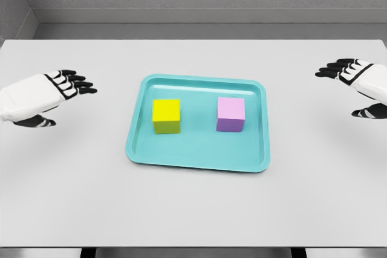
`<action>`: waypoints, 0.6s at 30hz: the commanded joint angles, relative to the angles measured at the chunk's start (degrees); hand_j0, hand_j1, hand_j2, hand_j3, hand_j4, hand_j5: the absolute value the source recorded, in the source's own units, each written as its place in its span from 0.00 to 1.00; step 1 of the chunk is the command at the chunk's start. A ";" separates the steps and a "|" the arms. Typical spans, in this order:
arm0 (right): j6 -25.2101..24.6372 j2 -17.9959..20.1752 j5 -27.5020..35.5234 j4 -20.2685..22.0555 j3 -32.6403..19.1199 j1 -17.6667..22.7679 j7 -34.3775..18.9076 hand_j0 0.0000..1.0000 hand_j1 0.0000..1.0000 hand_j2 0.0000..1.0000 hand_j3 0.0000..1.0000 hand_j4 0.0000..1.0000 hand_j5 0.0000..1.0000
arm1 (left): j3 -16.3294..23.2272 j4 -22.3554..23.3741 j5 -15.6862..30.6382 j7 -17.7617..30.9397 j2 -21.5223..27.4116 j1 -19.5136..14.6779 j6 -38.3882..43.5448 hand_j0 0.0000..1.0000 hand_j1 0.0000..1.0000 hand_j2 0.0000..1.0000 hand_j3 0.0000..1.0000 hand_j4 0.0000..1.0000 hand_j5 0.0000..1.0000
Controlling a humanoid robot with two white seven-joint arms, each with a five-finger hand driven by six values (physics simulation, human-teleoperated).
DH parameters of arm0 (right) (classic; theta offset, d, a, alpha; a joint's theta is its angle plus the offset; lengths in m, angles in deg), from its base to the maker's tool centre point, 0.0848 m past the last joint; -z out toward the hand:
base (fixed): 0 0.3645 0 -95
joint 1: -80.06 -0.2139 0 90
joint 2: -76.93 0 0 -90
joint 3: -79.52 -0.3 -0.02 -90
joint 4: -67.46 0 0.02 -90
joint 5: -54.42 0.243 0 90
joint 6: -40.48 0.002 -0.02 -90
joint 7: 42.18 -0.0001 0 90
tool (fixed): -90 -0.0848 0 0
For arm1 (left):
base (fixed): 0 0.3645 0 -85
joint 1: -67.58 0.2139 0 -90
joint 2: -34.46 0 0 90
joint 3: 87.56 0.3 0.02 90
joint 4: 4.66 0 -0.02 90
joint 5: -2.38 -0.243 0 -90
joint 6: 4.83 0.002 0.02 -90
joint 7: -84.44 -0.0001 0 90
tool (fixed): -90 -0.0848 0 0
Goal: Push two cubes
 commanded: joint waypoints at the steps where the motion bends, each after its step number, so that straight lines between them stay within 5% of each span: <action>1: -0.07 -0.09 0.14 -0.04 0.06 0.00 -0.13 1.00 1.00 1.00 1.00 1.00 1.00 | 0.65 -0.42 0.10 -0.04 -0.23 0.00 0.08 1.00 1.00 1.00 1.00 1.00 1.00; 5: -0.07 -1.24 0.58 -0.04 0.33 -0.18 0.40 1.00 1.00 1.00 1.00 1.00 1.00 | 0.65 0.03 0.01 -0.04 -0.49 0.00 0.08 1.00 1.00 1.00 1.00 1.00 1.00; 7: -0.07 -2.38 1.81 0.04 1.56 -0.70 1.98 1.00 1.00 1.00 1.00 1.00 1.00 | 3.02 0.29 -4.82 0.05 -2.60 -1.32 0.08 1.00 1.00 1.00 1.00 1.00 1.00; 10: -0.07 -1.41 -6.18 2.06 1.21 -5.18 -7.42 0.96 0.96 0.96 0.96 0.96 0.96 | 8.20 3.63 -9.48 0.05 -4.62 -5.71 0.08 1.00 1.00 1.00 1.00 1.00 1.00; 14: -0.07 -5.01 -17.53 4.26 3.23 -7.21 -8.13 0.75 0.75 0.75 0.75 0.75 0.75 | 10.05 3.98 -12.21 0.40 -4.54 -6.68 0.08 1.00 1.00 1.00 1.00 1.00 1.00; 18: -0.07 -7.30 -20.25 4.35 6.04 -8.52 -8.13 0.73 0.73 0.73 0.73 0.73 0.73 | 12.86 6.70 -12.29 1.72 -4.62 -9.75 0.08 0.98 0.98 0.98 0.98 0.98 0.98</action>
